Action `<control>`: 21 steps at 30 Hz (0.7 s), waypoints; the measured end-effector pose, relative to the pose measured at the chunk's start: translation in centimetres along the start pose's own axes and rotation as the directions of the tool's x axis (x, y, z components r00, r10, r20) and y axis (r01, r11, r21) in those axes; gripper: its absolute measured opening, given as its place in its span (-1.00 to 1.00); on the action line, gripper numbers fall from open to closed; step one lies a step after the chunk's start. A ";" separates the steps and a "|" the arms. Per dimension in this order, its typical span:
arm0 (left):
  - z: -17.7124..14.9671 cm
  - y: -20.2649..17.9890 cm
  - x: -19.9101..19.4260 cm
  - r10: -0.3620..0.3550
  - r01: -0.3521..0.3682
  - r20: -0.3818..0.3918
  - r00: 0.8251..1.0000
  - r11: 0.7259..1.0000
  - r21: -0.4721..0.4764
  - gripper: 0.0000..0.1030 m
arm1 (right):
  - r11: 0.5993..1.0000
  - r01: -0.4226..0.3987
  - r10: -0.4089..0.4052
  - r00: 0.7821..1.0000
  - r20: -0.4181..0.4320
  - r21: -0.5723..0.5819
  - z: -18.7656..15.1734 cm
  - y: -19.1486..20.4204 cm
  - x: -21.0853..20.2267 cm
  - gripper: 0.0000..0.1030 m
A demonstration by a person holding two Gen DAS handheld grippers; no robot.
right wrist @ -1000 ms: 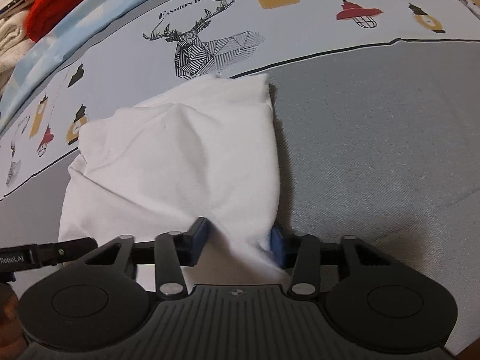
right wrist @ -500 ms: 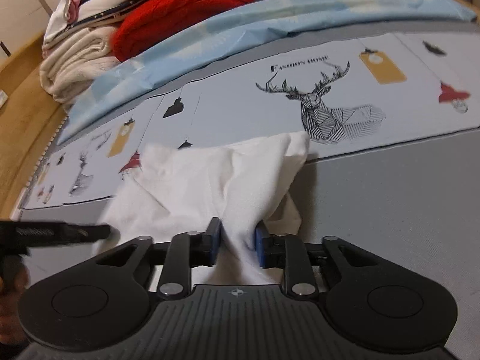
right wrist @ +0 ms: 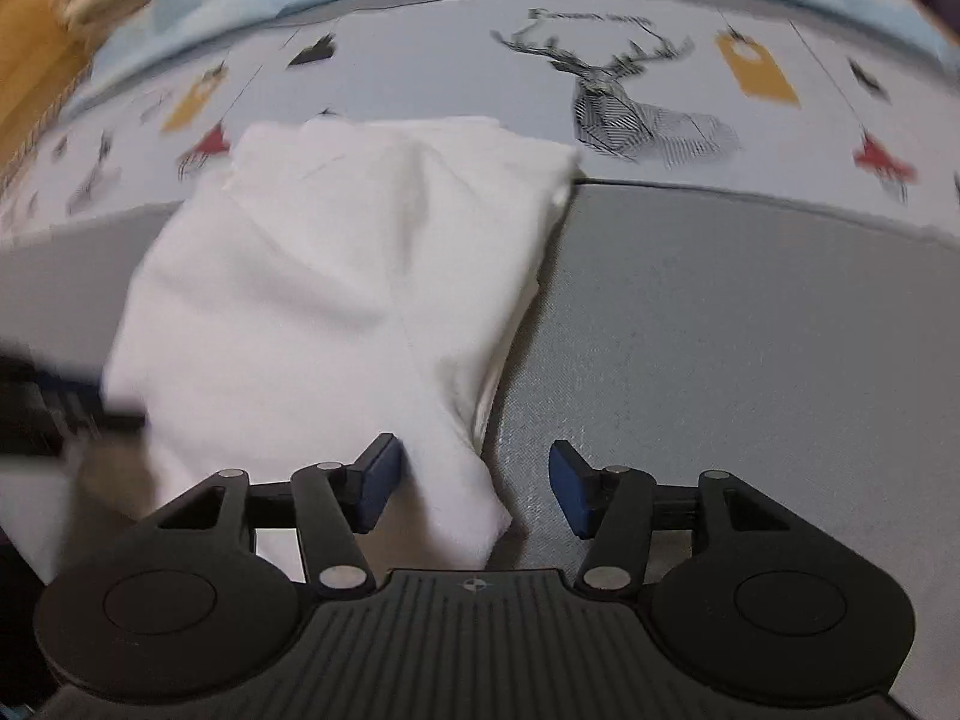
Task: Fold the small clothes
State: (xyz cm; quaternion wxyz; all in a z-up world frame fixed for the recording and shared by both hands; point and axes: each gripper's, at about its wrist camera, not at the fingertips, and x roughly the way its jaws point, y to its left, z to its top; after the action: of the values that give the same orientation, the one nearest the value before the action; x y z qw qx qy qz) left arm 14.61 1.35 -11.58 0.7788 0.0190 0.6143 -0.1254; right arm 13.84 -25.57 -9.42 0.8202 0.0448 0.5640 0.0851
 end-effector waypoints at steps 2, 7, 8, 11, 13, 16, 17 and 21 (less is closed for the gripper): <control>-0.1 -0.1 -1.3 0.003 -0.003 0.050 0.999 1.000 -0.006 -0.02 | 1.000 -0.015 0.015 0.999 0.037 0.003 -0.1 -0.1 -0.9 0.04; -1.0 -0.5 -0.4 0.007 -0.007 0.010 1.000 0.999 0.033 0.00 | 0.997 0.019 -0.023 0.998 -0.053 -0.076 -1.2 -0.2 0.0 0.12; -1.6 -0.5 0.8 0.046 -0.043 -0.046 0.998 0.997 0.061 0.11 | 0.996 0.042 -0.048 0.997 -0.067 -0.074 -1.3 -0.4 0.3 0.14; -2.3 -0.8 0.6 0.104 -0.100 -0.019 0.994 0.986 0.133 0.36 | 0.996 0.058 -0.062 0.997 -0.050 -0.073 -1.3 -0.5 -0.3 0.18; -2.4 -0.5 -0.8 0.133 -0.139 0.056 0.989 0.983 0.120 0.43 | 0.990 0.095 -0.097 0.995 -0.010 -0.109 -1.6 -0.2 -1.4 0.18; -2.9 0.4 -4.0 0.211 -0.228 0.179 0.961 0.970 0.080 0.62 | 0.970 0.181 -0.165 0.980 0.111 -0.160 -2.1 0.6 -3.9 0.20; -3.0 0.4 -5.3 0.243 -0.264 0.229 0.943 0.962 0.067 0.69 | 0.964 0.204 -0.177 0.971 0.160 -0.171 -2.2 0.8 -5.0 0.20; -4.5 -0.8 -10.9 0.269 -0.287 0.387 0.882 0.958 -0.010 0.70 | 0.955 0.267 -0.208 0.913 0.352 -0.130 -3.0 1.1 -9.7 0.46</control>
State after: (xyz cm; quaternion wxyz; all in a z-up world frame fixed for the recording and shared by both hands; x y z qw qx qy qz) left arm 7.86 3.25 -2.13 0.8933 0.1005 0.4372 -0.0284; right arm 7.55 -26.35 -1.45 0.9088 -0.0827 0.4083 0.0248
